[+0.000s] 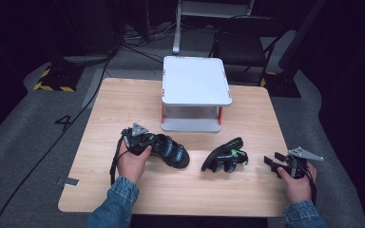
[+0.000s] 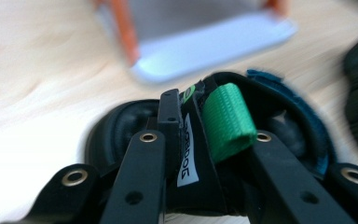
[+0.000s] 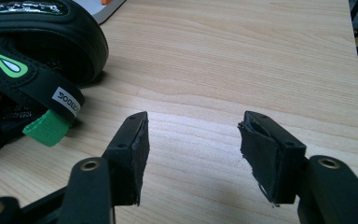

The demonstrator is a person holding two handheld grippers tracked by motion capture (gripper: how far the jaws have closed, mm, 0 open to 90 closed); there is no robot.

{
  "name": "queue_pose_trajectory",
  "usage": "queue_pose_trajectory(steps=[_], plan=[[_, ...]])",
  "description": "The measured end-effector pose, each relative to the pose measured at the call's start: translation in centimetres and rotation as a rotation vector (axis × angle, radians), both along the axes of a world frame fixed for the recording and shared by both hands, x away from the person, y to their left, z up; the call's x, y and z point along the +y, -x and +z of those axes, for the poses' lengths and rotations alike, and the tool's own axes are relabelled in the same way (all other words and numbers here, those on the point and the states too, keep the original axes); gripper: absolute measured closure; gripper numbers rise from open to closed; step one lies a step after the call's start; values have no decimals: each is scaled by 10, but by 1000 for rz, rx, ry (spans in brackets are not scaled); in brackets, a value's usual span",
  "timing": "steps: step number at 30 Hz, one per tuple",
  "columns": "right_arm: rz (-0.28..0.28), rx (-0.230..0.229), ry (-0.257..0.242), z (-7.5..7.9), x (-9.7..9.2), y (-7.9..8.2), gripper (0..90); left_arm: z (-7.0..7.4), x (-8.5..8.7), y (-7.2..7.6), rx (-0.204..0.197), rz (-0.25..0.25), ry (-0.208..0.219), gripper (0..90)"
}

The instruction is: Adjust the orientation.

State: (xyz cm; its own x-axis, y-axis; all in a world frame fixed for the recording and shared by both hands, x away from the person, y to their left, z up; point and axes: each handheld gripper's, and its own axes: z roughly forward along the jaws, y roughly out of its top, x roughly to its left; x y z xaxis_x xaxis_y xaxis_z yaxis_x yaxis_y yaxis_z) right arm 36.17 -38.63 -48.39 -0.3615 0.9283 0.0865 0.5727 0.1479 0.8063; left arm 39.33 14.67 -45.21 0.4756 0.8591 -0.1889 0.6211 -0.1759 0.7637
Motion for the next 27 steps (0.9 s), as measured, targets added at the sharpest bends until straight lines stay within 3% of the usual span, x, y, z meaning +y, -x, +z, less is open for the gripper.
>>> queue_pose_trajectory(steps=[1, 4, 6, 11, 17, 19, 20, 21, 22, 24, 27], plan=[[-1, -6, -1, 0, -1, 0, 427, 2, 1, 1, 8, -10, -15, 763], [-4, -2, -2, 0, -2, 0, 427, 9, -3, 8, 43, -40, -119, 750], [3, -6, -10, 1, 0, -2, 426, 13, -4, 15, 70, -58, -157, 746], [12, -9, -20, 2, 5, -6, 424, 22, -3, 34, 140, -109, -107, 771], [56, -16, -25, 4, 18, -18, 423, 19, -11, 53, 273, -189, -164, 758], [65, -17, -20, 4, 22, -22, 423, 17, -13, 56, 299, -213, -223, 698], [75, -18, -19, 5, 26, -26, 422, 15, -11, 56, 269, -214, -228, 560], [75, -18, -19, 5, 26, -26, 422, 14, -8, 56, 229, -225, -208, 560], [85, -17, -22, 5, 30, -28, 422, 13, -7, 56, 184, -252, -165, 477], [89, -15, -16, 5, 32, -29, 421, 13, -6, 56, 131, -284, -139, 455], [104, -13, 2, 4, 37, -31, 420, 14, -9, 52, 39, -310, -218, 427]])
